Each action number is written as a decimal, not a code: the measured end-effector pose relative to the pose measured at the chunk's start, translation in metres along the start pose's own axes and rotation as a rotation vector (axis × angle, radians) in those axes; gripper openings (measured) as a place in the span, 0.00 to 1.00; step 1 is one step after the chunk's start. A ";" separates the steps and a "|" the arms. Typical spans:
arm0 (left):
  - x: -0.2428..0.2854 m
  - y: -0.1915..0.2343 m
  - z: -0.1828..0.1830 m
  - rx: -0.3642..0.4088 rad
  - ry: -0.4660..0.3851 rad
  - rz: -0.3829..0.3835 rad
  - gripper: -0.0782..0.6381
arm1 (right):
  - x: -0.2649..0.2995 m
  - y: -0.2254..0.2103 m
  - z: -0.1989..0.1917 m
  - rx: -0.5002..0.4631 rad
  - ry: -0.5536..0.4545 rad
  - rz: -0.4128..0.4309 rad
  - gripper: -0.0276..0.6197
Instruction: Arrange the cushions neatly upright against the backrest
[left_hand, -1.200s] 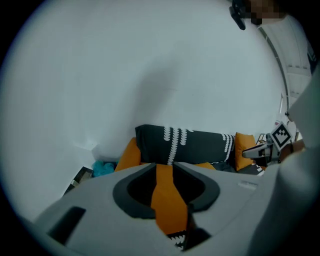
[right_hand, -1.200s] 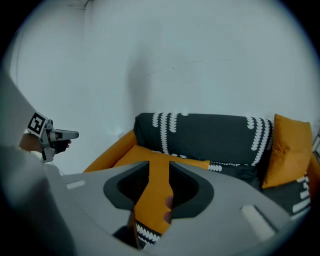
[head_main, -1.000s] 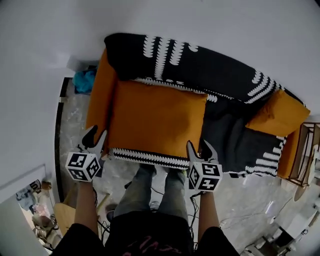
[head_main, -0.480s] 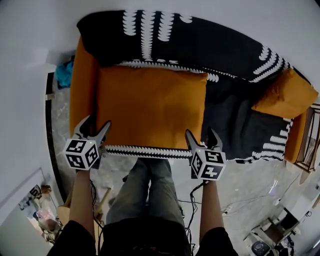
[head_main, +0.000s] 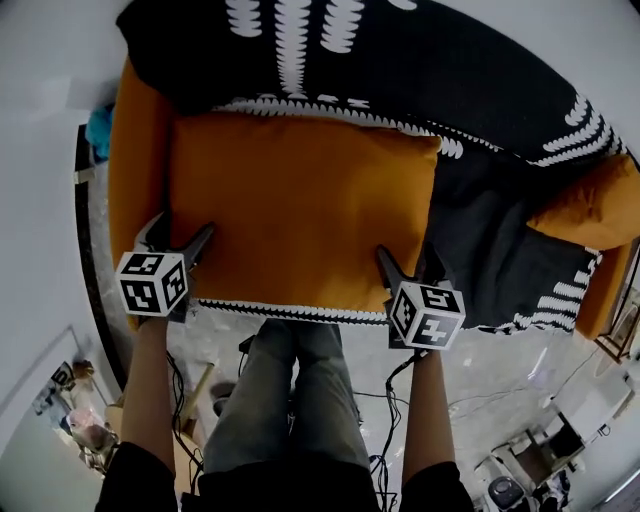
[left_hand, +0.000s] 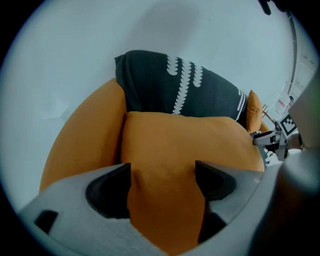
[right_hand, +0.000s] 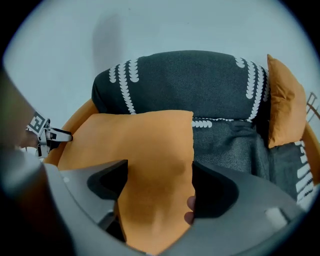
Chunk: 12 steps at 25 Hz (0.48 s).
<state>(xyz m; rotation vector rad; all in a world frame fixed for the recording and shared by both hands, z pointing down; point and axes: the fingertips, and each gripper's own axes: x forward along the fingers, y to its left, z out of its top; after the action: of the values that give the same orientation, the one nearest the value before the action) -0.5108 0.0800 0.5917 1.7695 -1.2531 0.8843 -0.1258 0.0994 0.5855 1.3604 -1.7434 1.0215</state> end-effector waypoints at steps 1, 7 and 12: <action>0.006 0.003 -0.001 -0.004 0.017 0.003 0.69 | 0.007 -0.002 -0.001 0.001 0.015 0.003 0.69; 0.037 0.011 -0.004 -0.033 0.067 -0.042 0.77 | 0.038 -0.007 -0.002 0.014 0.067 0.054 0.75; 0.047 0.005 -0.007 -0.059 0.085 -0.108 0.75 | 0.046 -0.016 -0.011 0.105 0.112 0.111 0.86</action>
<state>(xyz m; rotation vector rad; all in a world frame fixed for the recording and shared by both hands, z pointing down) -0.5036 0.0659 0.6364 1.7178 -1.1079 0.8439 -0.1191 0.0871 0.6333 1.2553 -1.7179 1.2421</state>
